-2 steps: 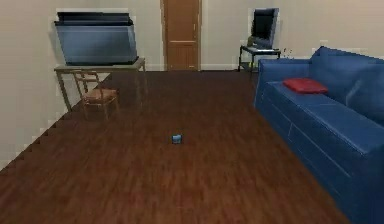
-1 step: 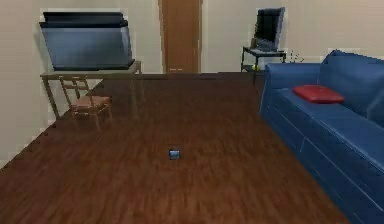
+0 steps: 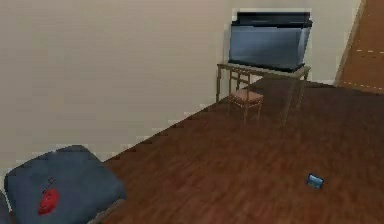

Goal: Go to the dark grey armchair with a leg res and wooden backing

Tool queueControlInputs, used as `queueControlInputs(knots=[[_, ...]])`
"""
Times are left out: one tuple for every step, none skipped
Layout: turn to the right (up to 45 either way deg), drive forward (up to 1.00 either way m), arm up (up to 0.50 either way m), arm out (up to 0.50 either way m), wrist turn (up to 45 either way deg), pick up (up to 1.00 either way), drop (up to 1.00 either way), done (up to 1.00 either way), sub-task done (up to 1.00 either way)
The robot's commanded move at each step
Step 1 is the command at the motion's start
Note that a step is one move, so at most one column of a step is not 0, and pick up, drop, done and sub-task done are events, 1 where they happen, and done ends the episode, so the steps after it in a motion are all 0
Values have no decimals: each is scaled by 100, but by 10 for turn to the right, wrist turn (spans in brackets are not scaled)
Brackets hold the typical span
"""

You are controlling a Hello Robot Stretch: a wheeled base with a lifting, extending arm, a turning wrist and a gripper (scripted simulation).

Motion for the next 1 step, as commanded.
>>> queueControlInputs(knots=[[-180,0,0,0,0,0,0,0,0]])
